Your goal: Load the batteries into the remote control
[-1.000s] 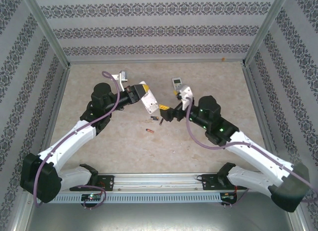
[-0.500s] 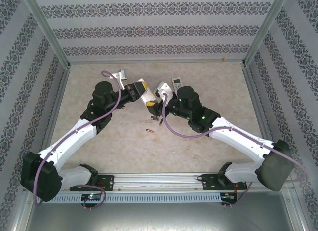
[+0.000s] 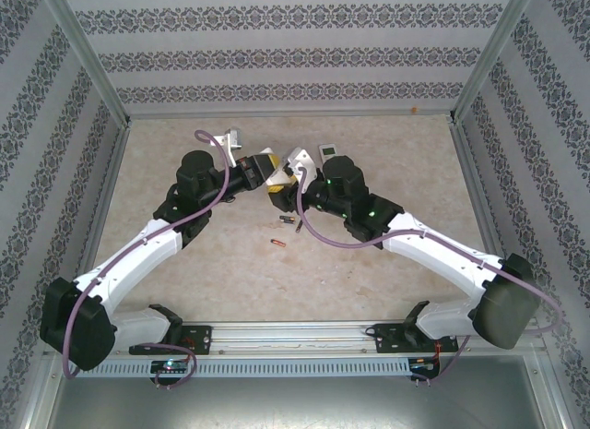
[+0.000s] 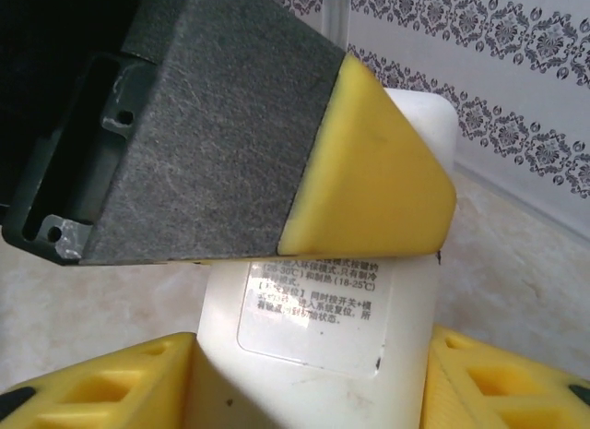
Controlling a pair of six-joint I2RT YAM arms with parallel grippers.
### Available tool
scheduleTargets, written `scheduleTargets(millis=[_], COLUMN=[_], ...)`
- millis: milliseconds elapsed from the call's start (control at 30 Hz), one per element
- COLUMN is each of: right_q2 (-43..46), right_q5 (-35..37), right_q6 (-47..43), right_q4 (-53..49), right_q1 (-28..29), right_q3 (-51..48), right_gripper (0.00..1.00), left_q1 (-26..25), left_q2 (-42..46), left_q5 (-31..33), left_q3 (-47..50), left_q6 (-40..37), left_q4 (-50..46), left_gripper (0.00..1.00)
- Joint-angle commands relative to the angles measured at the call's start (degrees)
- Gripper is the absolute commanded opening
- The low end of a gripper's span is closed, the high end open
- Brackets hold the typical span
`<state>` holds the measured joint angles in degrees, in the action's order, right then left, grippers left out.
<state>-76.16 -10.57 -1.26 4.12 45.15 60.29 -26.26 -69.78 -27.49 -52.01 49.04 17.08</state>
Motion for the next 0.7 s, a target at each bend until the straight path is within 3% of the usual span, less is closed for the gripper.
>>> scheduleTargets(millis=[0, 100, 200, 233, 367, 500, 533, 667], right_q2=[-1.35, -1.35, -1.37, -1.51, -1.94, -2.32, -2.23, -0.17], right_q5=[1.09, 1.89, 2.04, 1.96, 0.63, -0.73, -1.11, -4.02], right_q6=[-1.41, -2.73, -4.63, -4.87, -4.09, -2.71, -3.07, -9.47], right_q4=[0.01, -1.30, -4.21, -4.72, -5.00, -5.56, -5.89, -8.37], right_q1=[0.28, 0.23, 0.21, 0.21, -0.22, -1.42, -1.83, -5.20], right_q3=[2.36, 3.23, 4.90, 5.19, 6.22, 6.91, 6.88, 5.02], right_gripper=[0.49, 0.50, 0.64, 0.64, 0.47, 0.41, 0.40, 0.38], left_q1=[-1.02, -1.03, -1.09, -1.12, -1.07, -1.04, -1.09, -1.05], left_q2=[0.77, 1.63, 2.31, 2.37, 2.19, 2.45, 2.66, 6.07], left_q5=[-3.22, -3.61, -3.41, -3.46, -3.63, -3.65, -3.57, 0.53], left_q3=[-1.92, -1.46, -0.93, -0.89, -0.90, -0.37, -0.24, -0.36], left_q6=[-0.19, -1.34, -1.66, -1.66, -1.59, -1.49, -1.63, -7.69], left_q4=[1.81, 2.44, 3.35, 3.48, 4.03, 4.66, 4.62, -1.50], left_gripper=[0.00, 0.03, 0.03, 0.03, 0.03, 0.04, 0.09, 0.78])
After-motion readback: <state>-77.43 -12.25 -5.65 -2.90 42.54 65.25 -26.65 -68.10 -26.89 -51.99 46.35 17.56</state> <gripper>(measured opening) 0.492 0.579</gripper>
